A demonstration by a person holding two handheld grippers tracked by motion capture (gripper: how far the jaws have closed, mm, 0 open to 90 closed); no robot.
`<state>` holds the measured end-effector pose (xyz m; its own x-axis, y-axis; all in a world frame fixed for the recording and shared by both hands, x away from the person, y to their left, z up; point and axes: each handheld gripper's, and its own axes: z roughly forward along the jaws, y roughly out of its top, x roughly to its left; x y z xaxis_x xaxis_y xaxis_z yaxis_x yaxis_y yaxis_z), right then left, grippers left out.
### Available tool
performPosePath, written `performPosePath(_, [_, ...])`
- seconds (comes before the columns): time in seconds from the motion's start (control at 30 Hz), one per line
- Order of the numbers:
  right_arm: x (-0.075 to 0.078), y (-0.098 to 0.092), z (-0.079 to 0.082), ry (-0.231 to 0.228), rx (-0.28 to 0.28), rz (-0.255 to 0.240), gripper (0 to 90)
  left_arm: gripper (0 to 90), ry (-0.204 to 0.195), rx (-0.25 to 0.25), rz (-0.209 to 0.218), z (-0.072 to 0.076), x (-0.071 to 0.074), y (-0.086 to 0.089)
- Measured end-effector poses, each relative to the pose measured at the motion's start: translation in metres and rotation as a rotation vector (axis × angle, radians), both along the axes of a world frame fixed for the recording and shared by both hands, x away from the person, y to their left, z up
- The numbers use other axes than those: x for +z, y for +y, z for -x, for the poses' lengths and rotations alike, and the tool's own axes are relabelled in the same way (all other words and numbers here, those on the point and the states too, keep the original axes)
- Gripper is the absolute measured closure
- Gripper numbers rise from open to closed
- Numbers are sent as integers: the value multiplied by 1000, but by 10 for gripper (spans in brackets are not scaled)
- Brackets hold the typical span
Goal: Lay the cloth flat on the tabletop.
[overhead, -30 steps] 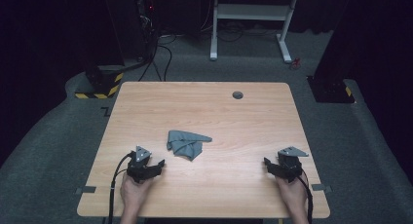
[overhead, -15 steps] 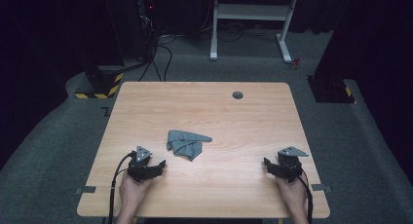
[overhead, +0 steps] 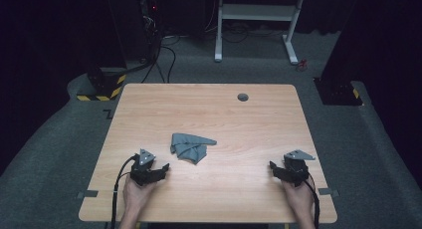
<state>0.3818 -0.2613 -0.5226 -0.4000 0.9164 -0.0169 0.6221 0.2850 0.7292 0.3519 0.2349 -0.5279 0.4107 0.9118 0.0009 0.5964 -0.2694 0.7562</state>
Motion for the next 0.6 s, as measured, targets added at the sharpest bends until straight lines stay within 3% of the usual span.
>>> performPosePath(0.6, [0,0,0,0,1,0,358,311,1,-62,87,-13,14,-9])
